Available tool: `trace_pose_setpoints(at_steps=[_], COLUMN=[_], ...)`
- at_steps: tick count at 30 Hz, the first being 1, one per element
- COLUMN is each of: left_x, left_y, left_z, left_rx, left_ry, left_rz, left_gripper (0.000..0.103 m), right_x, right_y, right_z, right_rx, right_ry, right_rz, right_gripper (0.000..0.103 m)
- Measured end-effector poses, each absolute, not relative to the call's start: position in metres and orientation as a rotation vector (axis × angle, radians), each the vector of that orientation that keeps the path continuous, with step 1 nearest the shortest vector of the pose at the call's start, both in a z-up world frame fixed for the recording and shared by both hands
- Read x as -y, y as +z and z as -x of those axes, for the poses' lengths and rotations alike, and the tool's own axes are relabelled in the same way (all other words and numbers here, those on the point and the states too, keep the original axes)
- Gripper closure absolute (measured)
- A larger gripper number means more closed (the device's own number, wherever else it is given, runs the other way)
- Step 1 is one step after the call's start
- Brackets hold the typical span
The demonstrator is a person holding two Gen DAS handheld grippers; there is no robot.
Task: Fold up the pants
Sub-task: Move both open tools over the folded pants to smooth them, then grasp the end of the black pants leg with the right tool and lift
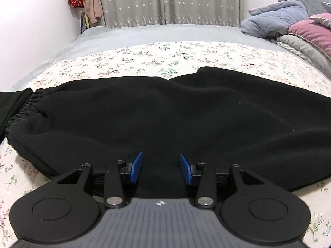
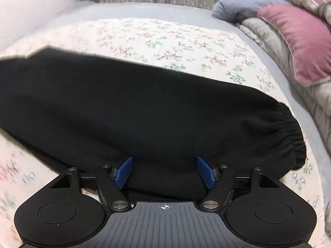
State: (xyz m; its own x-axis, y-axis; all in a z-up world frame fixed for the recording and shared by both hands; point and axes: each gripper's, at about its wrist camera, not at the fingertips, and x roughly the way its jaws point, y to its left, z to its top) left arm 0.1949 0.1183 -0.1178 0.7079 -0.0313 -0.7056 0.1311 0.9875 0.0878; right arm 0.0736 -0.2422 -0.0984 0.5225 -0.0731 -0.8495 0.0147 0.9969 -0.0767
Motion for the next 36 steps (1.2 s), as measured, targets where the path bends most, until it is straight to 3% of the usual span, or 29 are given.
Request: trace_pose_setpoints(at_steps=[4,6,11,13,16,23,25,27,30,36], left_x=[-0.143,-0.154,-0.166,-0.17,-0.176,-0.213,-0.226,-0.24,-0.255,-0.287], left_y=[-0.116,-0.116,-0.11,-0.098,-0.082,-0.109,-0.113,-0.117,-0.112,-0.098], left_z=[-0.197,-0.2,-0.201,-0.198,-0.193,-0.222,-0.227,-0.231,-0.235,-0.229], left_rx=[-0.793,-0.801,-0.815,-0.791,-0.71,-0.798,-0.8,-0.815,-0.825,-0.802], left_ry=[-0.072,-0.072,-0.078,-0.075,-0.086,0.086,0.119,0.136,0.134,0.201], left_rz=[-0.08,-0.047,-0.001,0.029,0.05,0.085,0.081,0.101,0.154,0.302], left_gripper=[0.045,0.053,0.057,0.057,0.045,0.043,0.046,0.058,0.068,0.07], right_x=[0.261,0.273,0.287,0.288,0.301,0.29,0.29,0.291,0.292,0.309], right_y=[-0.097,-0.095,-0.088,-0.073,-0.06,-0.092,-0.093,-0.094,-0.093,-0.071], right_z=[-0.071,-0.067,-0.061,-0.054,-0.046,-0.061,-0.06,-0.059,-0.061,-0.042], right_rx=[-1.034,-1.034,-1.022,-0.945,-0.859,-1.009,-1.012,-1.015,-1.014,-0.944], right_ry=[-0.1,-0.12,-0.128,-0.119,-0.122,-0.154,-0.152,-0.154,-0.159,-0.176], right_rz=[0.066,0.038,-0.017,-0.06,-0.181,-0.066,-0.049,-0.042,-0.028,-0.2], right_gripper=[0.033,0.034,0.038,0.038,0.036,0.036,0.036,0.036,0.036,0.034])
